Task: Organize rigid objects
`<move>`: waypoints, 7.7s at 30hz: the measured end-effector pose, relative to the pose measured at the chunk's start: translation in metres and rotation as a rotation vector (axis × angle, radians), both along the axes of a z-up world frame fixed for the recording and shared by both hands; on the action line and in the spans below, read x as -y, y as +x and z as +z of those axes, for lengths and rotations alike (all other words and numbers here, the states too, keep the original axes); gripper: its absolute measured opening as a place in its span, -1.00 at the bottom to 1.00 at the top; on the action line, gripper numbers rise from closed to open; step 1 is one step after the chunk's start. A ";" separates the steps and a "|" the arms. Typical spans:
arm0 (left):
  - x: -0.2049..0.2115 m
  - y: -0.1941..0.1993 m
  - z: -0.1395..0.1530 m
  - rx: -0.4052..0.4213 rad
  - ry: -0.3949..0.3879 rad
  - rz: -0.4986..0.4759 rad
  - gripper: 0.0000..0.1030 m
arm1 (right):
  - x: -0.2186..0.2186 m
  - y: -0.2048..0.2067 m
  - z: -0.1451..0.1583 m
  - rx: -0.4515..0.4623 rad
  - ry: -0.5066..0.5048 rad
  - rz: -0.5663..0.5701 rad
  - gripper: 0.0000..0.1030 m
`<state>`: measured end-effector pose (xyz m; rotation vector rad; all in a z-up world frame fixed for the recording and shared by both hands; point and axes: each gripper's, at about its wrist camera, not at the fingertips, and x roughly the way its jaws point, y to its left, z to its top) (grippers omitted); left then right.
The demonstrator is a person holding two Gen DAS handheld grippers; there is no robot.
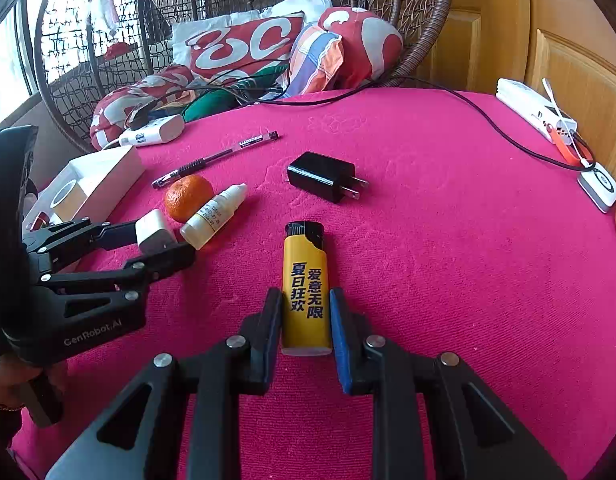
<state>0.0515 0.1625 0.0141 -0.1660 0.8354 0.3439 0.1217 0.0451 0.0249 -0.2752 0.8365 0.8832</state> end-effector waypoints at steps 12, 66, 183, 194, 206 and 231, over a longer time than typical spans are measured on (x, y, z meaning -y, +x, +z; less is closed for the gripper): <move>0.028 -0.075 0.024 0.123 -0.108 0.003 -0.08 | 0.001 -0.001 0.002 0.001 0.015 0.011 -0.56; 0.029 -0.179 0.075 0.330 -0.155 0.058 -0.08 | 0.058 -0.102 0.000 0.017 0.020 0.143 0.72; -0.159 -0.275 0.035 0.161 -0.060 0.628 -0.11 | -0.206 -0.217 0.053 0.149 0.044 0.487 -0.54; -0.136 -0.284 0.050 0.174 0.056 0.691 1.00 | -0.171 -0.207 0.077 0.299 0.067 0.280 1.00; -0.076 -0.237 0.068 0.156 0.044 0.502 1.00 | -0.113 -0.146 0.064 0.149 -0.108 0.069 1.00; 0.011 -0.071 0.042 0.016 -0.021 0.113 1.00 | 0.039 -0.047 0.036 0.187 -0.212 -0.268 1.00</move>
